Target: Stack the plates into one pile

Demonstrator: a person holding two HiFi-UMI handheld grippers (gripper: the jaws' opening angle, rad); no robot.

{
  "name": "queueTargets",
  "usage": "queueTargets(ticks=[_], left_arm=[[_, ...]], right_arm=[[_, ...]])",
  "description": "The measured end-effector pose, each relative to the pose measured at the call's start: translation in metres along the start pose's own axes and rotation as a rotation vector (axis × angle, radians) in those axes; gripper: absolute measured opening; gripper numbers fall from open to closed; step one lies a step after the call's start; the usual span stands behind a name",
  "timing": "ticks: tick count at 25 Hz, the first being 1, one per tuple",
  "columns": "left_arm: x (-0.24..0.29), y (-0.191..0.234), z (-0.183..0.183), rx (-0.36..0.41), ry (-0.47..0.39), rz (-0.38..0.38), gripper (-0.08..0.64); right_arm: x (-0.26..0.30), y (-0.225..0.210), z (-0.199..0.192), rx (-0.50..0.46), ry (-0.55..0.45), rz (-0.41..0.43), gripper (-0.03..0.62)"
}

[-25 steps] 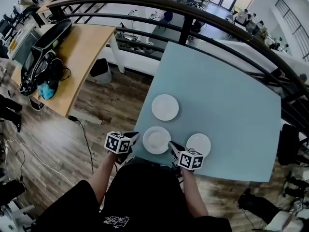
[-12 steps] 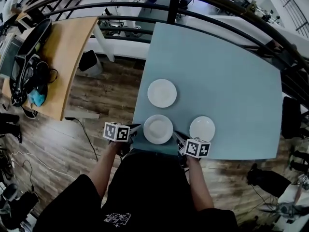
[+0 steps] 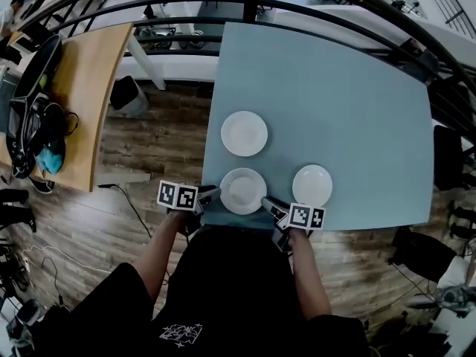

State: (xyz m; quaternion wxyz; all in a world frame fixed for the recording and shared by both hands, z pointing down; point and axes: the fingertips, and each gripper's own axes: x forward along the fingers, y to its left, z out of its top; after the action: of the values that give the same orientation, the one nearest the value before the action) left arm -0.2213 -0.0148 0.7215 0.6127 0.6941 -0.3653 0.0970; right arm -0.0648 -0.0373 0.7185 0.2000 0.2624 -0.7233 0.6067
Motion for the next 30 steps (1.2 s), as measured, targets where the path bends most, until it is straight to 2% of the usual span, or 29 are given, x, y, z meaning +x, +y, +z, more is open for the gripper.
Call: queueTargets(ticks=[6,10,16,23,30], left_arm=[[0.005,0.0,-0.003,-0.025,0.041,-0.027,0.083],[0.012,-0.002,-0.004,-0.023,0.078,-0.02,0.081],[0.016,0.001,-0.003,-0.026,0.093,-0.007,0.052],[0.016,0.0,0.001,-0.054,0.079,-0.015,0.037],[0.022,-0.02,0.016,-0.029,0.067,-0.046,0.035]], right_arm=[[0.005,-0.001,-0.002,0.129,-0.009,0.028,0.146],[0.008,-0.005,-0.001,0.165,-0.01,0.023,0.098],[0.015,-0.007,-0.003,0.168,-0.007,0.002,0.031],[0.016,-0.008,0.0,0.178,-0.009,0.008,0.029],[0.004,-0.01,0.015,0.18,-0.041,0.015,0.029]])
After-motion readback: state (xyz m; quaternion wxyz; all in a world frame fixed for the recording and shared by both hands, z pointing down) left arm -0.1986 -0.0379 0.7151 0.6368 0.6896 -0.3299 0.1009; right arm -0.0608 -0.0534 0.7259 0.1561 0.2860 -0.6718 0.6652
